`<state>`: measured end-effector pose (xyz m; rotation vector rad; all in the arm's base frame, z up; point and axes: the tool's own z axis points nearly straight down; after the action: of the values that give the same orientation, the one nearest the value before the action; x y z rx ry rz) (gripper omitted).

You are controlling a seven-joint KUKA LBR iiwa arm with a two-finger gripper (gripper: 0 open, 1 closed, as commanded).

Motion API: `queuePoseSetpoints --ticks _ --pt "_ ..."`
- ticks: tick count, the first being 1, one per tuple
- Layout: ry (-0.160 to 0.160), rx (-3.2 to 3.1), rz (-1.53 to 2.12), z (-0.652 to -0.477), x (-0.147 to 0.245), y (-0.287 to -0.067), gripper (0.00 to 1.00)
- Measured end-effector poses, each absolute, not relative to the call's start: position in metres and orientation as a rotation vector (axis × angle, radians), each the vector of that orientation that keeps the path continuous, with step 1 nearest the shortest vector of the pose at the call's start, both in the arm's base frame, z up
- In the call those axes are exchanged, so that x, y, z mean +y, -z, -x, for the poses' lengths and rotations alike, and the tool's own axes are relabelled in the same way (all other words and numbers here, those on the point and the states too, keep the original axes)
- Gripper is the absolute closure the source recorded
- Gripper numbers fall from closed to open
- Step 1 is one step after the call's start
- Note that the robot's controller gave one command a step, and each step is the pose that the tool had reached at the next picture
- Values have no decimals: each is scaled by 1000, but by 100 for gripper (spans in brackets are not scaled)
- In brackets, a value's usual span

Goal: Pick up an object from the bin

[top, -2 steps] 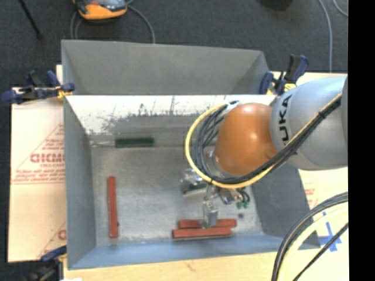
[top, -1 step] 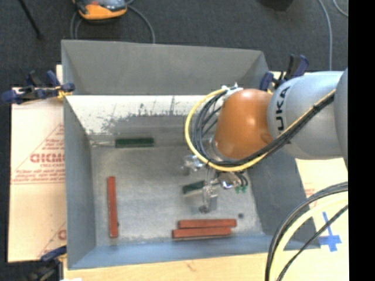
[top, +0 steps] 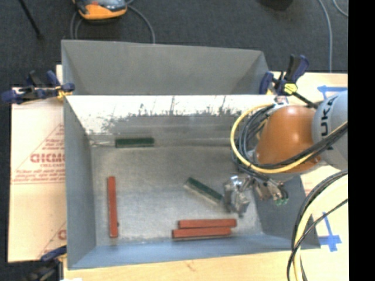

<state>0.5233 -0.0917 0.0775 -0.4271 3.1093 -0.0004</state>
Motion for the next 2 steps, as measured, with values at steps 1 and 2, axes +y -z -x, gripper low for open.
queuePoseSetpoints --ticks 1,2 --pt "-1 3108 425 -524 -91 -78 0" --pt "-1 3108 424 -524 -91 -78 0"
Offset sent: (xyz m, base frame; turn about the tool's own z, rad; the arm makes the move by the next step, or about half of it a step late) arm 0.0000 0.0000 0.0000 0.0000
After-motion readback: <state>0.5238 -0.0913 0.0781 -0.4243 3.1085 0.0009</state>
